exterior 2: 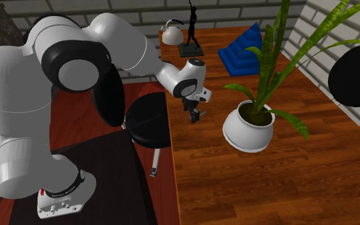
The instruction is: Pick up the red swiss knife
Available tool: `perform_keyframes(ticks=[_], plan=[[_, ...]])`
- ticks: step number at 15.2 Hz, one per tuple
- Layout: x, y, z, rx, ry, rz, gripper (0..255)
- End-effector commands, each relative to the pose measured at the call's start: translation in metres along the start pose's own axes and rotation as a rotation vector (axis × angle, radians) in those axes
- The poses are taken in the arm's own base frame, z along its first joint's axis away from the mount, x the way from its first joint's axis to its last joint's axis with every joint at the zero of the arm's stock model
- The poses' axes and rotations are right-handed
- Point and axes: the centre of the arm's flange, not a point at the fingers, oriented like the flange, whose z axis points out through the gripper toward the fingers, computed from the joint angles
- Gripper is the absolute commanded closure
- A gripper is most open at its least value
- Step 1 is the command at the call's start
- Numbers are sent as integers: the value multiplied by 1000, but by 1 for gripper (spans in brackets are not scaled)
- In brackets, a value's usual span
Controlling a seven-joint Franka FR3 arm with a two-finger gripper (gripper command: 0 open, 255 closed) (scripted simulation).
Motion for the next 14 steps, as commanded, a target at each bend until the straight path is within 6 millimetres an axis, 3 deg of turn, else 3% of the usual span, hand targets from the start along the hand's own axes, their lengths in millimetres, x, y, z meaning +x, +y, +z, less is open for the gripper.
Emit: perform_keyframes(ticks=[1, 2, 11, 14], plan=[[0, 0, 1, 0, 1, 0, 0], [0, 0, 2, 0, 1, 0, 255], [0, 0, 1, 0, 1, 0, 255], [0, -1, -14, 0, 1, 0, 255]])
